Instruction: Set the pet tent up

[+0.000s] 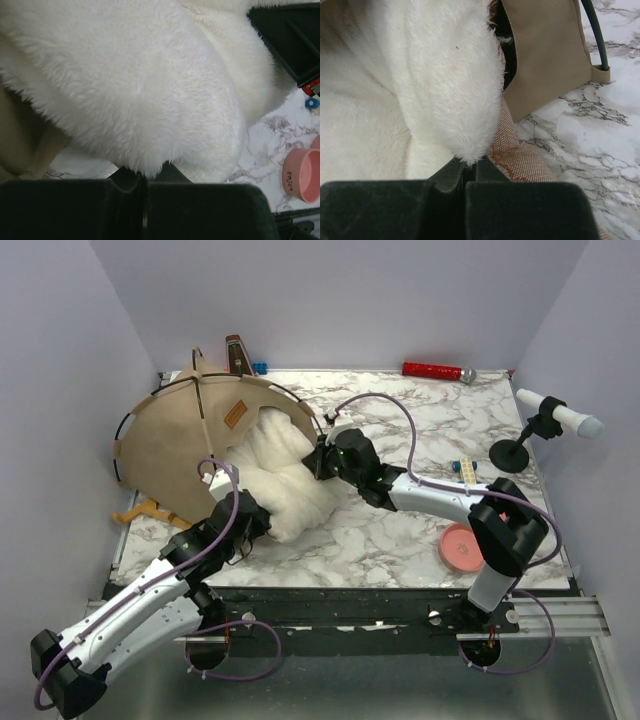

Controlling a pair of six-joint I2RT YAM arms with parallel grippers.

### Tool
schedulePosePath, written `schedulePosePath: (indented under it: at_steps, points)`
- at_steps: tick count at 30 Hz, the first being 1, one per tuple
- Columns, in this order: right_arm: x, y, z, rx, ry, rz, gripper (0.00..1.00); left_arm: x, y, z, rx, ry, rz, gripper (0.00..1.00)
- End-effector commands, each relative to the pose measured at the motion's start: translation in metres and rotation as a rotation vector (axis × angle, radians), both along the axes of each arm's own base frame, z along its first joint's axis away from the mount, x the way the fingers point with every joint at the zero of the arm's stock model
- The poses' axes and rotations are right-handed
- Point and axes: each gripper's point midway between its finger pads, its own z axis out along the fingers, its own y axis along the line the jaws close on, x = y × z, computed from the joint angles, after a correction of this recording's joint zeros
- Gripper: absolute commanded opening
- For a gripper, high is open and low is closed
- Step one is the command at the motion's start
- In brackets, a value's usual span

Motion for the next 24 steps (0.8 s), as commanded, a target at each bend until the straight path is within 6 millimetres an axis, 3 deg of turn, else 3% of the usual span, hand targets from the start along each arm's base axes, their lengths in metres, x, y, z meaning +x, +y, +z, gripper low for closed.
schedulePosePath:
  at_steps: [1,11,19,21,24]
  points:
    - [0.002,0.032,0.01,0.023,-0.033,0.022,0.0,0.03,0.021,0.042,-0.023,-0.149,0.107,0.0]
    - [0.035,0.076,0.026,0.04,-0.178,0.045,0.01,0.053,0.038,0.053,0.003,-0.212,0.173,0.0]
    - [0.048,0.102,0.055,0.175,-0.319,0.086,0.05,0.077,0.057,0.069,0.055,-0.283,0.286,0.0]
    - [0.049,0.107,0.06,0.202,-0.353,0.1,0.08,0.084,0.061,0.073,0.063,-0.304,0.319,0.0]
    - [0.048,0.112,0.068,0.182,-0.378,0.133,0.22,0.093,0.065,0.075,0.073,-0.317,0.351,0.0]
